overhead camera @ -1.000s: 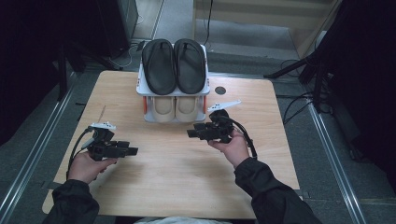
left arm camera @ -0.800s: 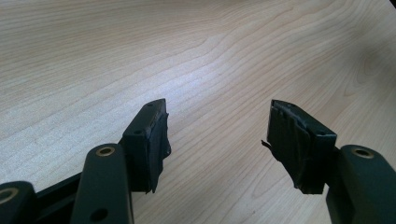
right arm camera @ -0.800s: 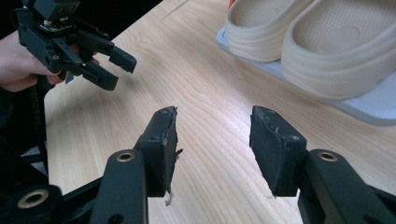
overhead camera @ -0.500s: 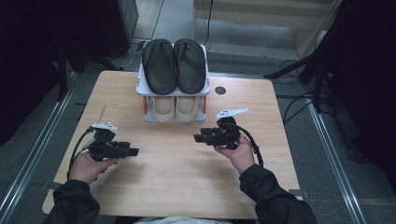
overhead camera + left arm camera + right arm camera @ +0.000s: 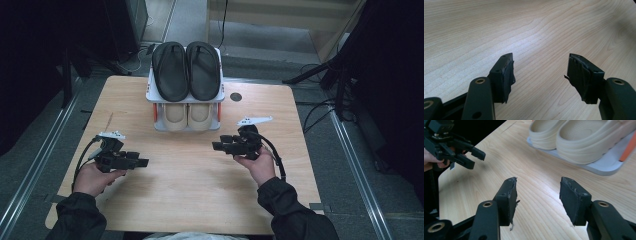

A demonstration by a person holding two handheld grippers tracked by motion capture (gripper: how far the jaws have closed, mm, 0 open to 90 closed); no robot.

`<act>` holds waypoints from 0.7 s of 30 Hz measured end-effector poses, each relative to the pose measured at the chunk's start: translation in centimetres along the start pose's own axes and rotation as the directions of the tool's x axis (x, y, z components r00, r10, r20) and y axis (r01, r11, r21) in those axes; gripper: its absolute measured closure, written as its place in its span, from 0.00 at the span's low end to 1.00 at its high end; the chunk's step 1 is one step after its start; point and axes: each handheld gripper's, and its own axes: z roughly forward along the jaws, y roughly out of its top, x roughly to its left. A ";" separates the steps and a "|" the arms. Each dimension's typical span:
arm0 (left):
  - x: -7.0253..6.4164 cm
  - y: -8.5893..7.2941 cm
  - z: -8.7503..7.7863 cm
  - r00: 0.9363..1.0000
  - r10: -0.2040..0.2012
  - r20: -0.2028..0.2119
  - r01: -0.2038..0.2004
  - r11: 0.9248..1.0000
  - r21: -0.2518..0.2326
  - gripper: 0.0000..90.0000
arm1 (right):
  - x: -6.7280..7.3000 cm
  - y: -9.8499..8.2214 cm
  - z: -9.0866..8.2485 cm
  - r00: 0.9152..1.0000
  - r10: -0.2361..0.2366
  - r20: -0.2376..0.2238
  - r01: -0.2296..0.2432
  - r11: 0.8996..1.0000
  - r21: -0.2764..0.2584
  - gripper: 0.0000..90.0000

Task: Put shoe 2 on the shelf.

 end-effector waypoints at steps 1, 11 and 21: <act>0.0 0.0 0.0 1.000 0.000 0.000 0.000 1.000 0.000 0.43 | -0.1 0.0 -0.1 1.000 -0.003 0.006 0.003 1.000 -0.006 0.53; 0.0 0.0 0.0 1.000 -0.003 -0.005 0.003 1.000 0.002 0.43 | -0.4 0.1 -1.0 0.999 0.003 0.039 -0.002 0.999 -0.033 0.42; 0.0 0.0 0.0 1.000 -0.005 -0.004 0.005 1.000 0.002 0.43 | -0.4 0.0 -1.0 0.999 0.005 0.039 -0.004 1.000 -0.026 0.42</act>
